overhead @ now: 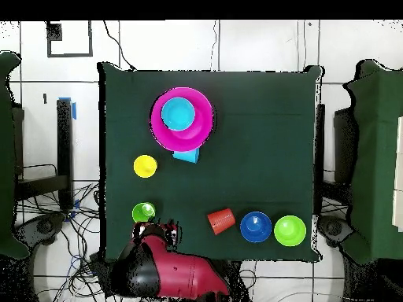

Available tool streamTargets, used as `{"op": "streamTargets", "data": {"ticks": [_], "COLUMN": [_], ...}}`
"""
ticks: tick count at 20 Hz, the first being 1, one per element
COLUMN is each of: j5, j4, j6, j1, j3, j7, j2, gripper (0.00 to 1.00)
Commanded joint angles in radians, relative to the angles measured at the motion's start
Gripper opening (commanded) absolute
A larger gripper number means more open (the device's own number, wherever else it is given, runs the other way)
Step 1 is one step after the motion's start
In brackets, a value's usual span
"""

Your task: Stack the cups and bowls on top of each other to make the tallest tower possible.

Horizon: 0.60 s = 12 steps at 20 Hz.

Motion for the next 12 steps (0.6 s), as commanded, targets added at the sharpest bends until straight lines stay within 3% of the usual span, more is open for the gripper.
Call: {"op": "streamTargets", "data": {"ticks": [1,5,12], "j5": [-0.091,-0.190,-0.318], "j4": [0.045,0.015,-0.086], "j6": [-0.246,-0.353,-0.479], "j1": [-0.070,-0.158,-0.185], "j3": [0.083,0.148,0.105], "j7": [0.219,0.222,0.200], "j2": [0.213,0.316,0.466], "gripper": [1.00,1.00,1.00]}}
